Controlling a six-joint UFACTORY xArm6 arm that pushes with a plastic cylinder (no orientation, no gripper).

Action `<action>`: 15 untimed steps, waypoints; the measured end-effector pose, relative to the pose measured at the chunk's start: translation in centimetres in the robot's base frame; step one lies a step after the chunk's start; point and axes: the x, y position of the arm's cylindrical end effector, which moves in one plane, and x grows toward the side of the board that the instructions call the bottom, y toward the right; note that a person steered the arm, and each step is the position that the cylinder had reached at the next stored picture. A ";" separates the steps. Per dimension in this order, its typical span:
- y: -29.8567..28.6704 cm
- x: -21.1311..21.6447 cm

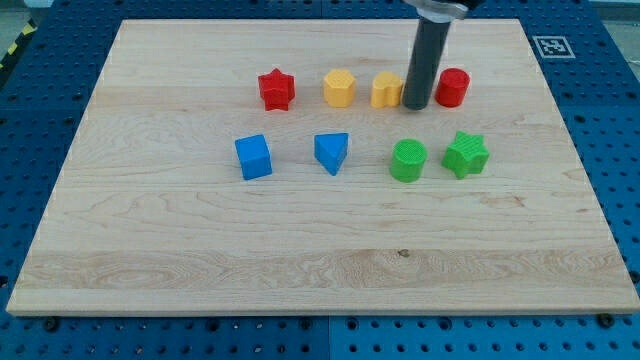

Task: Push the red circle upwards

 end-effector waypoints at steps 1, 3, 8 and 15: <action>-0.4 0.0; 0.0 -0.4; 2.6 1.8; 7.5 -5.6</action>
